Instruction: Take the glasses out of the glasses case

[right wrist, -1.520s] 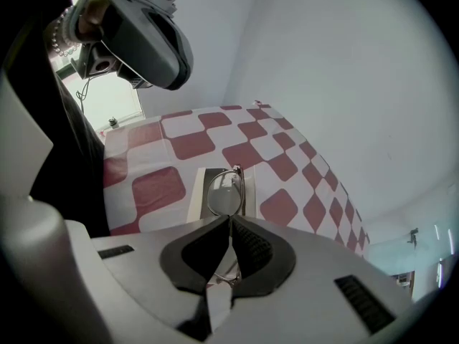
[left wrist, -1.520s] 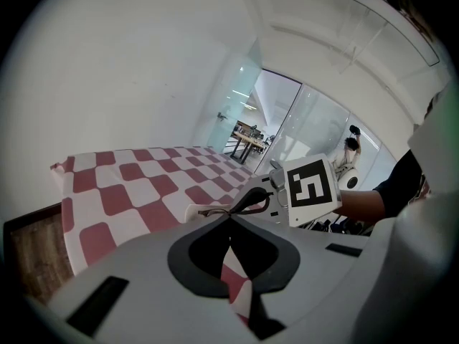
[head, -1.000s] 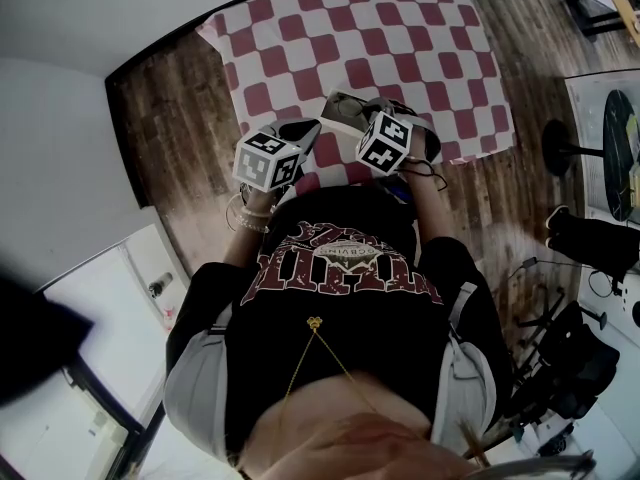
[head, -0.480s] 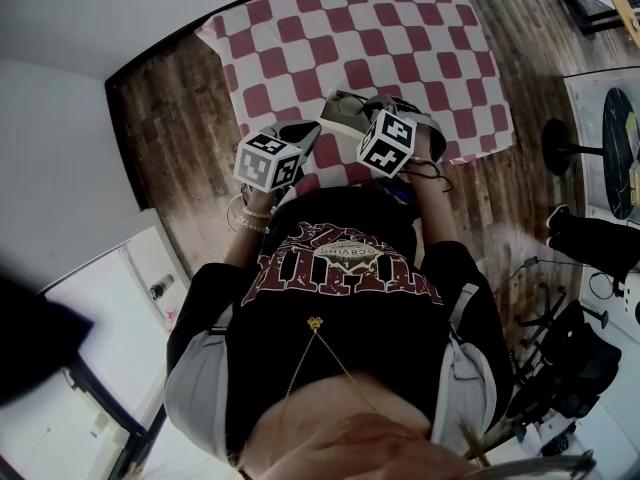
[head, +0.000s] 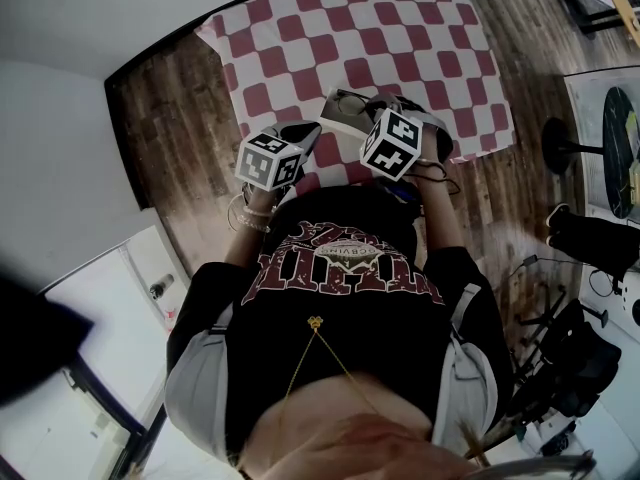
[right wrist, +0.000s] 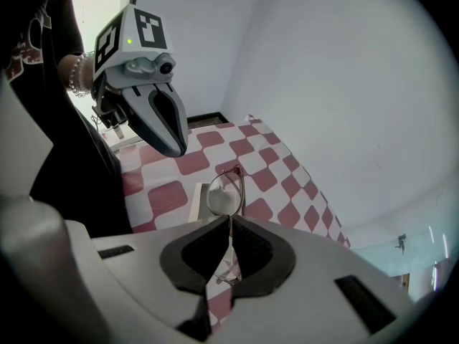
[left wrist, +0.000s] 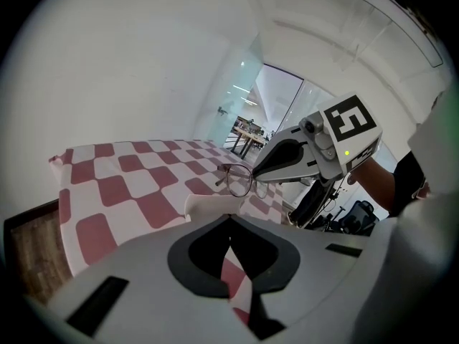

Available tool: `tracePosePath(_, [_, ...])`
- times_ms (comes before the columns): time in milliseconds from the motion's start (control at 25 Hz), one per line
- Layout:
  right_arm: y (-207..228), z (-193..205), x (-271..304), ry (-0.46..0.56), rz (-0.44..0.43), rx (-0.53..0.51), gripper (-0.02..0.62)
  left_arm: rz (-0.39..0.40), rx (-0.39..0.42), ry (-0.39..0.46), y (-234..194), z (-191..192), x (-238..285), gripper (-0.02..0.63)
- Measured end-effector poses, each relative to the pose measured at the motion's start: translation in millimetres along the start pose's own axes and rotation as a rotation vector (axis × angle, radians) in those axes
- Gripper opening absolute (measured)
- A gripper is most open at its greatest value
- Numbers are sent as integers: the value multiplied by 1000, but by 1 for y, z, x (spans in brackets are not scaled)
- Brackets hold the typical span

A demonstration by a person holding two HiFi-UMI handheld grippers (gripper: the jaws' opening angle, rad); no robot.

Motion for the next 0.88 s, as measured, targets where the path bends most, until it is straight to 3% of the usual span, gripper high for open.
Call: tracePosePath(880, [-23,-20,-49,-11,-46,-34,28,-8,-4,-43,-3,14,9,-2])
Point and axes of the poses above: the fingertips, and each gripper's own axes: x forward along the fingers, y to its right, z out of its underside, the point moved 1 cm from there along -x, backward along the fingers, and after that the axes turned 15 degrees about -z, right-handed, at the moved point
